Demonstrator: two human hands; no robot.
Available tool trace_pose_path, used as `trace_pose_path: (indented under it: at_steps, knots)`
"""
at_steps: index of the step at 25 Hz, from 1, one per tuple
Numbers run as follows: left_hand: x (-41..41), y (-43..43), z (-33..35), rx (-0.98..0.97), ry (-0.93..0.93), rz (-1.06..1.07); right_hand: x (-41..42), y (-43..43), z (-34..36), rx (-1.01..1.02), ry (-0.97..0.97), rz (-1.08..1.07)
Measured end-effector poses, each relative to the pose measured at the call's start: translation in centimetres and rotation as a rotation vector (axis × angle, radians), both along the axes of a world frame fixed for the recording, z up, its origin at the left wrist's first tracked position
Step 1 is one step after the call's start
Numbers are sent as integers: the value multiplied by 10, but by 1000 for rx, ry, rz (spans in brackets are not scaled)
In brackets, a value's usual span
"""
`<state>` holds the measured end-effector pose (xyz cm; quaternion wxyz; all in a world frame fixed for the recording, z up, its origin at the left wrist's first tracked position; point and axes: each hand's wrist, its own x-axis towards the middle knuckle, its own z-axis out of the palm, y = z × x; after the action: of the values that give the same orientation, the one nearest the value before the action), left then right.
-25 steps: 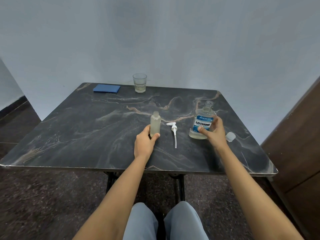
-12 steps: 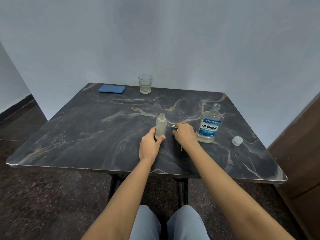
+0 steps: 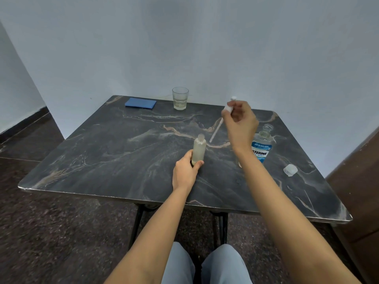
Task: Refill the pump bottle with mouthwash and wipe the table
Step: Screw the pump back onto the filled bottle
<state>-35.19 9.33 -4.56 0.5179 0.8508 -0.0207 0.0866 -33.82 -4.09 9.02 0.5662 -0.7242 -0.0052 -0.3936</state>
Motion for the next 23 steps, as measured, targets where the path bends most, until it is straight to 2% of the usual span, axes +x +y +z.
trace_pose_path:
  at_steps: [4,10,17,23]
  knots:
    - [0,0,0,5,0,2,-1,12,10,109,-123,72]
    - [1,0,0,15,2,3,1,19,0,54,-94,173]
    - [-1,0,2,24,2,4,7,20,-32,80,125,314]
    - [-1,0,2,23,-6,4,3,18,-44,23,219,348]
